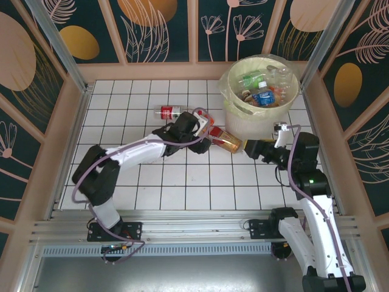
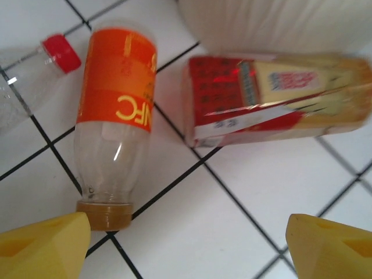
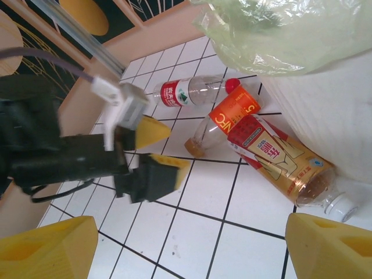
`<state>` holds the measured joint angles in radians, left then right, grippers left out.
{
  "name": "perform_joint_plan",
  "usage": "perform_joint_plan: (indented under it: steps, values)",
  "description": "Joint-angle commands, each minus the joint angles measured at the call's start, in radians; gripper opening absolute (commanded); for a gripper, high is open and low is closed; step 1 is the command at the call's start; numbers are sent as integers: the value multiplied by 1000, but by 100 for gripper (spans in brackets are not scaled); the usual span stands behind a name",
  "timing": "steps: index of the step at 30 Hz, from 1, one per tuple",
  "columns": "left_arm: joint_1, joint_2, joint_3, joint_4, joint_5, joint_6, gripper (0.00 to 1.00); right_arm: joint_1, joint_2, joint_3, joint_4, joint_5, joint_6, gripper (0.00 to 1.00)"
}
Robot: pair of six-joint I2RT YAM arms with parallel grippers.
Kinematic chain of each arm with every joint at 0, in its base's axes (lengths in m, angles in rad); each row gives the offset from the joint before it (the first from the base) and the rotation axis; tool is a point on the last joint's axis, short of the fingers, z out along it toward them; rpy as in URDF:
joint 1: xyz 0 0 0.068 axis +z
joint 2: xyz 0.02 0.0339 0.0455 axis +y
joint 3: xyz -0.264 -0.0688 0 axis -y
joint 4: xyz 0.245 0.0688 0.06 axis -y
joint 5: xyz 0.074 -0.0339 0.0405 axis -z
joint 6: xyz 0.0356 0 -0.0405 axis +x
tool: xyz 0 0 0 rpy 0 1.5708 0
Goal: Put the plastic bottles in the bin
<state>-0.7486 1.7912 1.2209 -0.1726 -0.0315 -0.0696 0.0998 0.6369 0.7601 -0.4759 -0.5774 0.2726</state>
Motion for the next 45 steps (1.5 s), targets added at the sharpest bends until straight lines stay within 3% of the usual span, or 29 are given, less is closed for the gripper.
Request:
perform_joint_plan:
  steps: [1, 11, 16, 28, 34, 45]
  values:
    - [31, 77, 56, -89, -67, 59, 87, 9, -18, -16, 26, -29, 20, 85]
    - [117, 230, 170, -114, 19, 107, 86, 16, -20, -41, 33, -32, 23, 85]
    - [129, 274, 200, -133, 106, 157, 77, 17, -20, -45, 30, -24, 24, 85]
    - [130, 300, 217, -145, 108, 159, 51, 21, -28, -51, 26, -14, 32, 84]
    - [129, 221, 141, -94, 146, 110, 41, 21, -31, -62, 52, -25, 89, 84]
    - [128, -102, -158, 97, 286, -109, 42, 48, -32, -121, 213, -87, 299, 84]
